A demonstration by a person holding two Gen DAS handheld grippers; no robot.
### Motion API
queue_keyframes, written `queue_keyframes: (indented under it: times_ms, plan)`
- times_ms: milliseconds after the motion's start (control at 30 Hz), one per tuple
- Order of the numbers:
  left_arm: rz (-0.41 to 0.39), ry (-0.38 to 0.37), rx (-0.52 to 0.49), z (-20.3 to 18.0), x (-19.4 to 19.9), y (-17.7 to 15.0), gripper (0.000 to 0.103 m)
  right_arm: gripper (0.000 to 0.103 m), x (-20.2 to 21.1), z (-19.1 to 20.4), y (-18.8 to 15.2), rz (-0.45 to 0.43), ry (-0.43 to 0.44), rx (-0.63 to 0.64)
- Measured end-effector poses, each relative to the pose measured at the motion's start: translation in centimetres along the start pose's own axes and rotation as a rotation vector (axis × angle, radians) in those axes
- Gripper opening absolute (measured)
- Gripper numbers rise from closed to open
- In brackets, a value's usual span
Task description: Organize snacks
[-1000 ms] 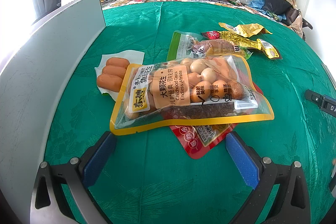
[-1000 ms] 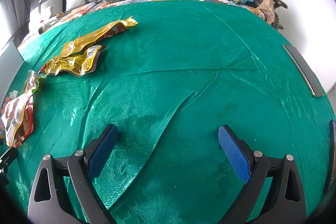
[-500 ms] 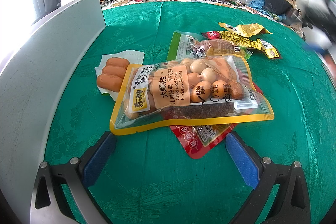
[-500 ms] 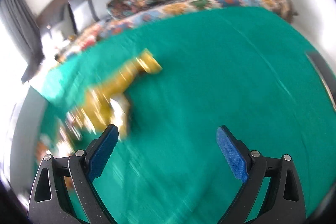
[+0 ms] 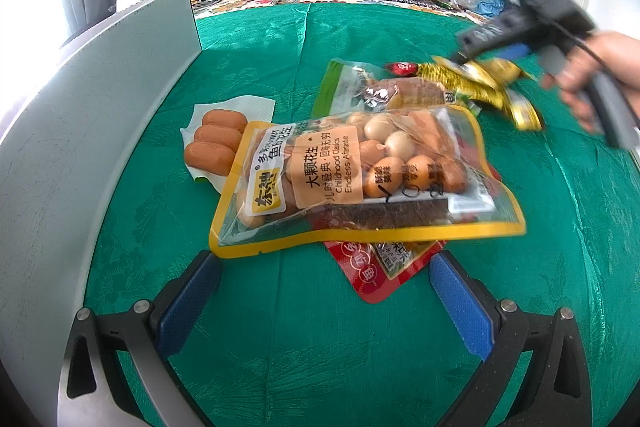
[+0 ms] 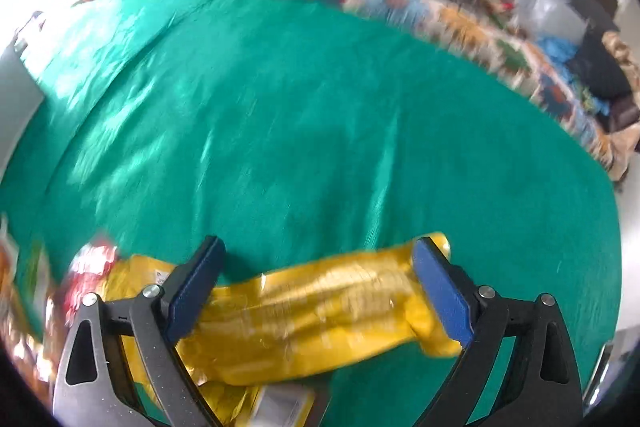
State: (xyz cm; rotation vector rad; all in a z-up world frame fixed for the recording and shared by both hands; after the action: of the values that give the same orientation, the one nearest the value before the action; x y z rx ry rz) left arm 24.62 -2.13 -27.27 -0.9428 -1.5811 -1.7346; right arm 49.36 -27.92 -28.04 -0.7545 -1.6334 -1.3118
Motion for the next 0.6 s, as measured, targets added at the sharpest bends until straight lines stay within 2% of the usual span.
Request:
queue_keyframes:
  times_ms: [133, 267, 300, 333, 367, 433, 600]
  plan:
    - [0.000, 0.000, 0.000, 0.0, 0.0, 0.1, 0.103, 0.097, 3.3, 2.0, -6.5, 0.101, 0.067, 0.025]
    - [0.000, 0.002, 0.001, 0.0, 0.0, 0.2, 0.103, 0.094, 6.6, 4.1, -13.0, 0.153, 0.136, 0.065]
    - [0.000, 0.002, 0.001, 0.0, 0.0, 0.1, 0.103, 0.094, 7.8, 4.2, -13.9, 0.115, 0.170, 0.046]
    - [0.000, 0.002, 0.001, 0.0, 0.0, 0.1, 0.103, 0.094, 10.2, 3.4, -14.4, 0.022, 0.179, -0.006]
    - [0.000, 0.002, 0.001, 0.0, 0.0, 0.1, 0.103, 0.096, 12.5, 2.2, -14.9, -0.071, 0.164, -0.059]
    - [0.000, 0.003, 0.001, 0.0, 0.0, 0.1, 0.103, 0.096, 15.9, -0.1, -17.4, -0.196, 0.111, -0.161]
    - [-0.001, 0.003, 0.001, 0.0, 0.0, 0.1, 0.103, 0.096, 18.0, -3.2, -25.8, -0.267, -0.045, -0.304]
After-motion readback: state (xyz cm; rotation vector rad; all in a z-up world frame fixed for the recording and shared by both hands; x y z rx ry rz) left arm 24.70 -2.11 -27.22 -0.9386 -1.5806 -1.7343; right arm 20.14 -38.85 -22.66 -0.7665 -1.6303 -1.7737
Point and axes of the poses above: each gripper's, at about its wrist camera, not at the fingertips, and x roughly against the way its jaws point, z to its left, y to its top, the point moved 8 cm from there along -x, roughly the way its jaws point, and after that the axes turned 3 degrees about y, right-handed, at the moved point
